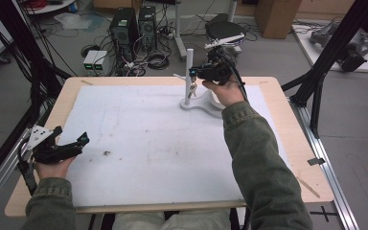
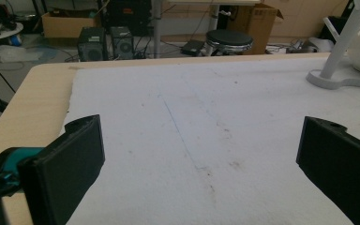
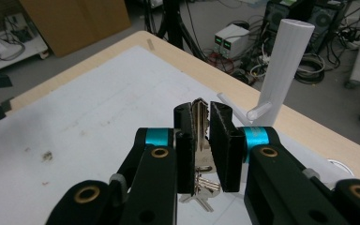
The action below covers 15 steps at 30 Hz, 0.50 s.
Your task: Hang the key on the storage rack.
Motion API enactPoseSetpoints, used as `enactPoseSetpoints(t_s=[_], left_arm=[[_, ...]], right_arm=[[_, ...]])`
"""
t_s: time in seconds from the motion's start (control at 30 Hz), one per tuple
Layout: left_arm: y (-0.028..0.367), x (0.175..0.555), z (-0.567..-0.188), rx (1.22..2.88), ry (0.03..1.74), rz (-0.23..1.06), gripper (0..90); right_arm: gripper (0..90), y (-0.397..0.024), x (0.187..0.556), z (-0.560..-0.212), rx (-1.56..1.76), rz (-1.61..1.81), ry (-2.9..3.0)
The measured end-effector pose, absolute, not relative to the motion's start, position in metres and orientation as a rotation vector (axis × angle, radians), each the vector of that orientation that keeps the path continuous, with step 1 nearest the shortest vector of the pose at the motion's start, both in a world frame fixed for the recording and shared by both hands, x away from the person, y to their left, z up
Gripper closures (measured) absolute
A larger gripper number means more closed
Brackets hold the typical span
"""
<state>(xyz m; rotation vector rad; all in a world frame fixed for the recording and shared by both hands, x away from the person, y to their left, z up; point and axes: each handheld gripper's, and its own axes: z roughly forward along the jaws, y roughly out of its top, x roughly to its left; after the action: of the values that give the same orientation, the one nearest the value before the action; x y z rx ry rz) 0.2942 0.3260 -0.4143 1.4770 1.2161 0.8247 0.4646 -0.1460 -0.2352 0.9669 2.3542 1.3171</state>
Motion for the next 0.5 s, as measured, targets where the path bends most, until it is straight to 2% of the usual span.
enactPoseSetpoints(t_s=[0.5], left_arm=[[0.326,0.294,-0.414,1.474,1.217,0.822,1.7]], right_arm=[[80.4,-0.14,0.485,-0.227,0.979,1.315,2.336]])
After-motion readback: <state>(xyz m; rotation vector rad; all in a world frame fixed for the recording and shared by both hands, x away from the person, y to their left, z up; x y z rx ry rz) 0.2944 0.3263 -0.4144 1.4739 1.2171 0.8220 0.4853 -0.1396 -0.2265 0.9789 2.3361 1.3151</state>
